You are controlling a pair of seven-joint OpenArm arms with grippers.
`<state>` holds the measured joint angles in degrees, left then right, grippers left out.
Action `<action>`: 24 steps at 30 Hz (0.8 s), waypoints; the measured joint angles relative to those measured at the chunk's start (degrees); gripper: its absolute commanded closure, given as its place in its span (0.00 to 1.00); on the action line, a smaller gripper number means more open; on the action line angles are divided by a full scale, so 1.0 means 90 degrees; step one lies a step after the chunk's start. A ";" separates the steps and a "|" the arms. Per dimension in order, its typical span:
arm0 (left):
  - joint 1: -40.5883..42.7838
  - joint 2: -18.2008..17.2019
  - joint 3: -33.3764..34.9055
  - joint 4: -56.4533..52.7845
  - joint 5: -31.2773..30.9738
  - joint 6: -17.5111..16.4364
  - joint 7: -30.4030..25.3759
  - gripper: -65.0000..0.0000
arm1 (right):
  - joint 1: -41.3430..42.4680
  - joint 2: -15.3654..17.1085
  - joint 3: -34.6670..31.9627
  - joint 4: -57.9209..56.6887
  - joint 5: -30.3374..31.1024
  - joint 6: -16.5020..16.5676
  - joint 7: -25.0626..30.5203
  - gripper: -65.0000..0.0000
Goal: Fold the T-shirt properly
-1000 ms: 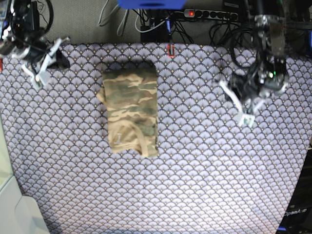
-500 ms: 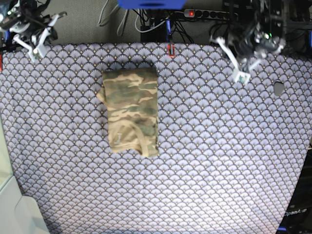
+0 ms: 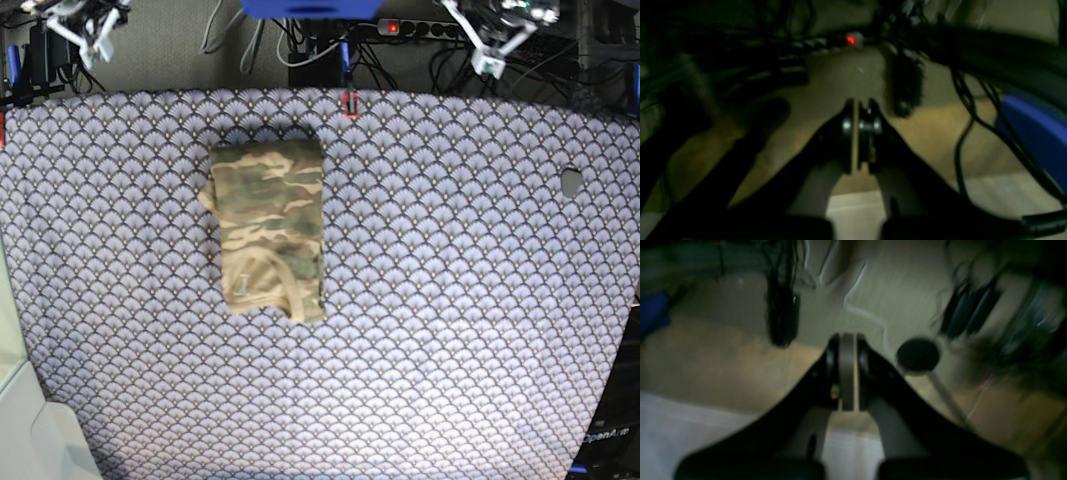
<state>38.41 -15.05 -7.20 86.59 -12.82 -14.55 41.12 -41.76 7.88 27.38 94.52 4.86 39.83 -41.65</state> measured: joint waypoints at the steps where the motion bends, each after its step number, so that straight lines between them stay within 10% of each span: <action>1: -0.0061 0.0017 0.0080 -0.0291 -0.0007 -0.0002 -0.0199 1.00 | 0.0146 0.0000 -0.0002 -0.0437 -0.0114 0.0000 0.0221 1.00; 17: -0.1195 0.0034 0.0986 -0.3679 0.0015 0.0070 -0.2101 1.00 | 0.2142 0.0449 -0.0551 -0.7099 -0.1491 -0.0058 0.4614 1.00; 24: -0.1851 0.0080 0.0991 -0.5474 0.0002 0.0070 -0.3628 1.00 | 0.2540 0.0498 -0.2091 -0.8092 -0.1455 -0.1744 0.5304 1.00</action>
<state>21.76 -14.33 1.72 37.32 -12.80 -13.91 8.47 -18.90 12.36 8.56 21.69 -8.23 24.14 6.09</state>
